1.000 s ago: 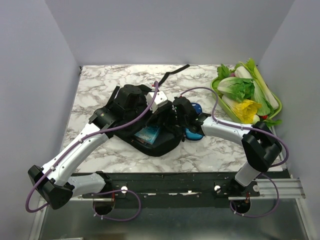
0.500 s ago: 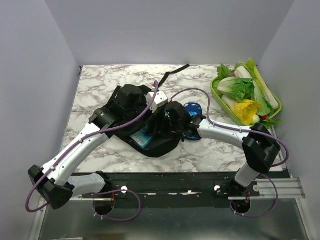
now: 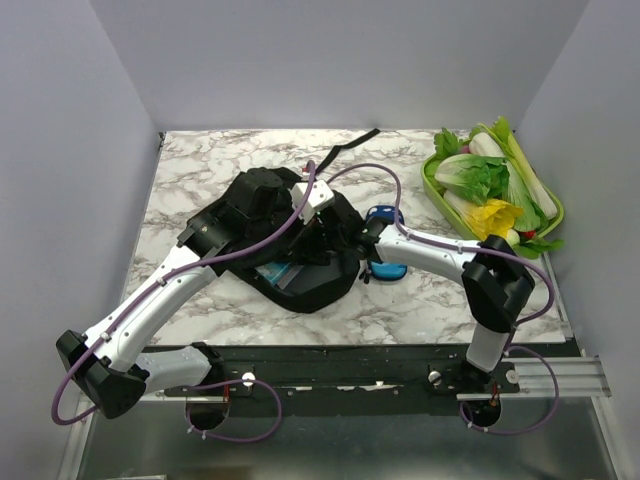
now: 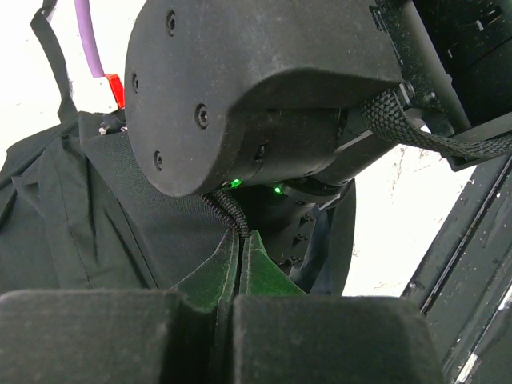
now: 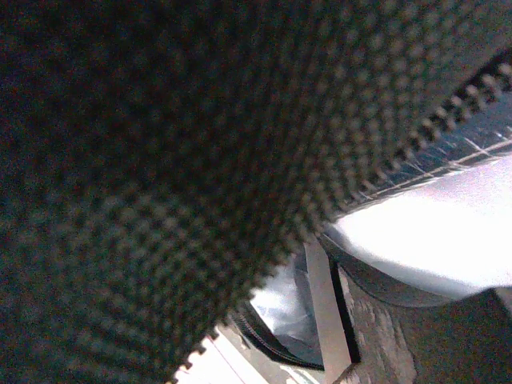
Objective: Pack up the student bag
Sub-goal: Place the book in the student bag, then pick up the stationery from the center of the board.
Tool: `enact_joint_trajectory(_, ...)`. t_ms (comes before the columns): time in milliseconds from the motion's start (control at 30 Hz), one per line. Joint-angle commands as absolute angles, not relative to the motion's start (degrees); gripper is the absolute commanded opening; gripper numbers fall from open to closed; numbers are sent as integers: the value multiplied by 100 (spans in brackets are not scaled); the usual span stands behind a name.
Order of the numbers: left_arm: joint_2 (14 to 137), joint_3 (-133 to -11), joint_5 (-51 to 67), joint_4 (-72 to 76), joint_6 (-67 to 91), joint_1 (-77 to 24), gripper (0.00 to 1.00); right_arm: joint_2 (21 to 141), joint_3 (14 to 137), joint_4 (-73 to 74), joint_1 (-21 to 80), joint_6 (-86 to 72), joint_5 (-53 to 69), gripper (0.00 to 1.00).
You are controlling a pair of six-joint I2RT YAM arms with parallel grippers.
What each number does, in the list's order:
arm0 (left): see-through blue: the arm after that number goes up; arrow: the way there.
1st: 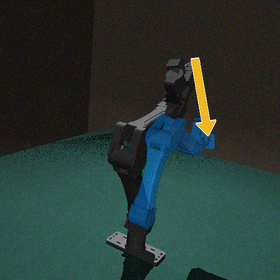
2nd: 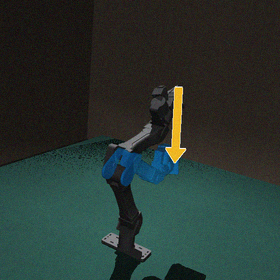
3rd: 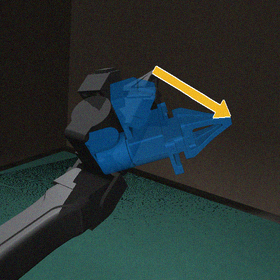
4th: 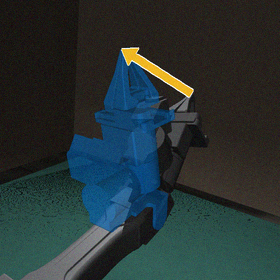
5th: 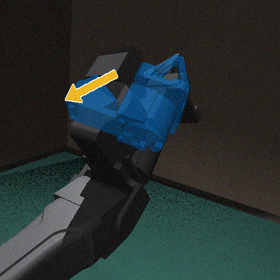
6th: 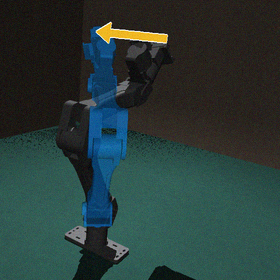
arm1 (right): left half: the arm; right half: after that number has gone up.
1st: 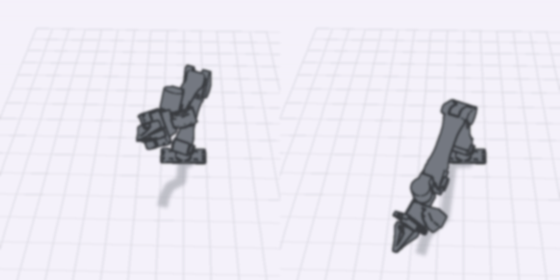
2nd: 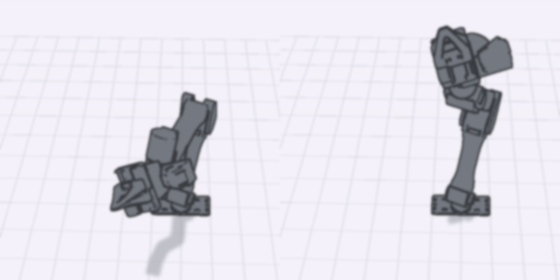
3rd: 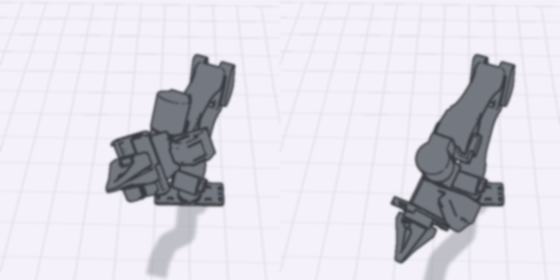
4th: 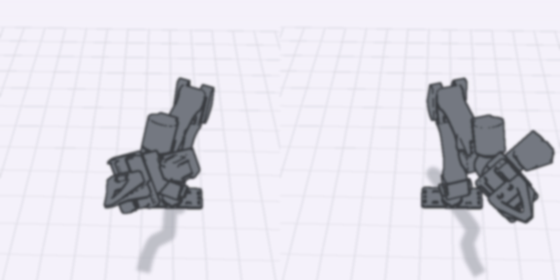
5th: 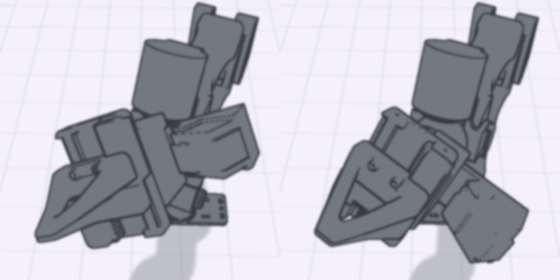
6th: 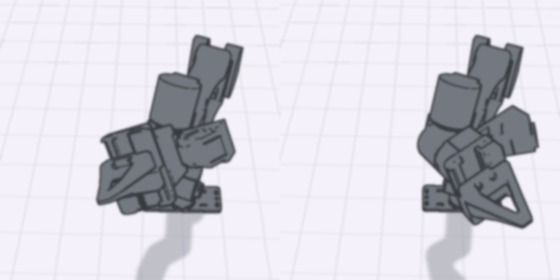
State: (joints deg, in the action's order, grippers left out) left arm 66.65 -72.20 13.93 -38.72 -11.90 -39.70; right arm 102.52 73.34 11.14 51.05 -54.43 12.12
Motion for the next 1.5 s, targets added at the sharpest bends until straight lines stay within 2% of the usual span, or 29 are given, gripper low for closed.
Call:
enact_joint_trajectory(0,6513,-7339,1705,-3700,-1063,-4034,0,10345,7682,686,5142,-5309,1143,69)
enact_joint_trajectory(67,6486,-7313,1696,-3691,-1081,-4034,0,10109,7420,686,5133,-5256,968,73)
enact_joint_trajectory(200,6460,-7207,1696,-3665,-1099,-4025,0,9591,7041,782,5106,-4888,826,91)
enact_joint_trajectory(300,6451,-7172,1626,-3683,-1160,-4034,0,9265,6734,896,5001,-4650,922,100)
enact_joint_trajectory(533,6451,-7119,1547,-3674,-1151,-4034,0,7921,5970,1371,4343,-4219,721,100)
enact_joint_trajectory(667,6451,-7102,1573,-3656,-1125,-4034,0,7401,5469,1923,3186,-3982,501,100)
enact_joint_trajectory(800,6486,-7093,1608,-3665,-1116,-4034,0,7505,5204,2495,2497,-3753,-121,100)
enact_joint_trajectory(967,6504,-7040,1661,-3639,-1090,-4034,0,7734,4878,2294,1996,-3612,-149,100)
enact_joint_trajectory(1267,6565,-7102,1705,-3656,-1081,-4043,0,8559,4737,1751,1775,-3498,-26,100)
enact_joint_trajectory(1467,6618,-7128,1749,-3656,-1046,-4043,0,9000,4484,873,1775,-3761,692,100)
